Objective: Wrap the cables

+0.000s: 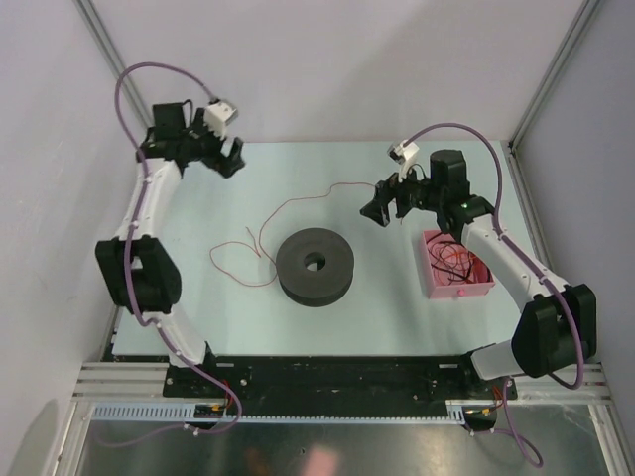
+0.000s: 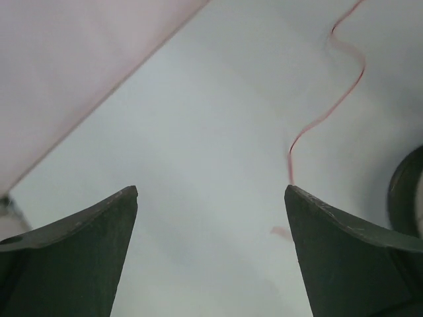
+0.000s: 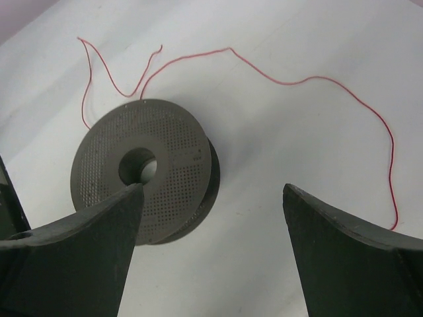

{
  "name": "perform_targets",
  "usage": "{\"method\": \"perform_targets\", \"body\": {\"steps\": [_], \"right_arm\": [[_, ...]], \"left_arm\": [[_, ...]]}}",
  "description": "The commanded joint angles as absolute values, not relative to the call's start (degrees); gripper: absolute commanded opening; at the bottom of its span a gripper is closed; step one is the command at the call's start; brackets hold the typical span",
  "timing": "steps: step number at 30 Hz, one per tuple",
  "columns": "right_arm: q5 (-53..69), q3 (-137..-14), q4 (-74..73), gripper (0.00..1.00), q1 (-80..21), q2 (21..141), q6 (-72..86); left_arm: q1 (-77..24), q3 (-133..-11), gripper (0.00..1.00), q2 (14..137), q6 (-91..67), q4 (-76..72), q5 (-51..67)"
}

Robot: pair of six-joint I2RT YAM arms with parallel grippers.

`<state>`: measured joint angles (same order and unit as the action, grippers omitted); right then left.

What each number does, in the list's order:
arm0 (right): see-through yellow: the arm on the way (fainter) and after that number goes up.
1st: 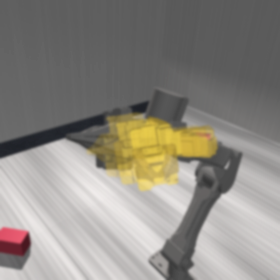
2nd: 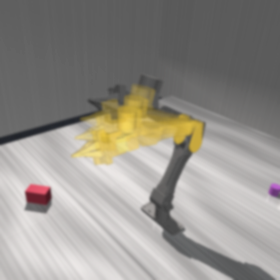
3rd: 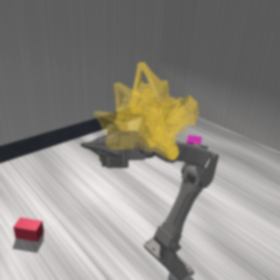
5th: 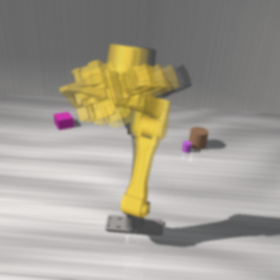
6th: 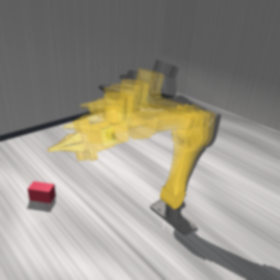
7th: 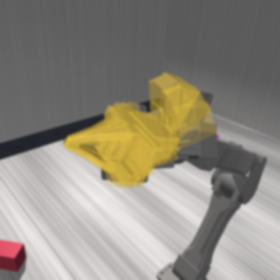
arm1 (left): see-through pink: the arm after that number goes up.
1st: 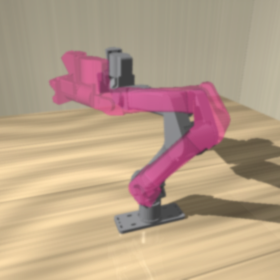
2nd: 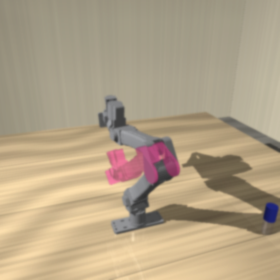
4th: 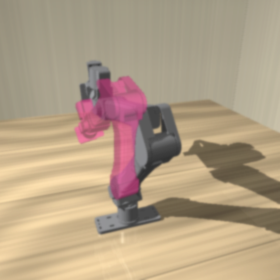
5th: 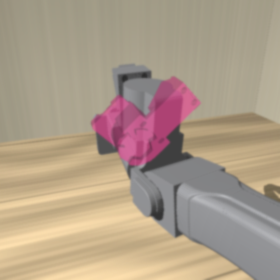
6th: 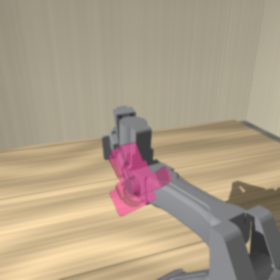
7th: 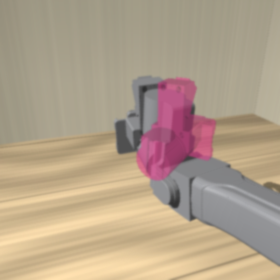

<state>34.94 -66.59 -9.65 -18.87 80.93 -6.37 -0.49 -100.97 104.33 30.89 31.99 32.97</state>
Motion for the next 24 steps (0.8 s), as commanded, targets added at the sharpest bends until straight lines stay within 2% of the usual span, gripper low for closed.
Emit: {"method": "perform_targets", "body": {"steps": [1,5,8,18,24], "right_arm": [[37.24,-69.36,-13.65,0.90,-18.08,81.75,-11.26],[37.51,-69.35,-14.92,0.89,-18.02,82.36,-12.00],[38.05,-69.47,-15.11,0.88,-18.04,83.11,-12.21],[39.27,-70.81,-17.56,0.87,-18.13,85.60,-12.97],[39.05,-70.84,-19.25,0.87,-17.81,85.55,-13.02]], "left_arm": [[-0.29,-92.04,0.93,98.77,51.94,41.42,34.95],[-0.18,-82.94,0.78,98.27,71.96,44.42,31.30],[-0.18,-78.90,0.73,98.68,86.77,46.97,31.31],[-3.55,-80.47,0.69,108.38,107.32,52.00,26.94],[-4.96,-83.22,0.65,112.73,110.42,53.31,26.55]]}}
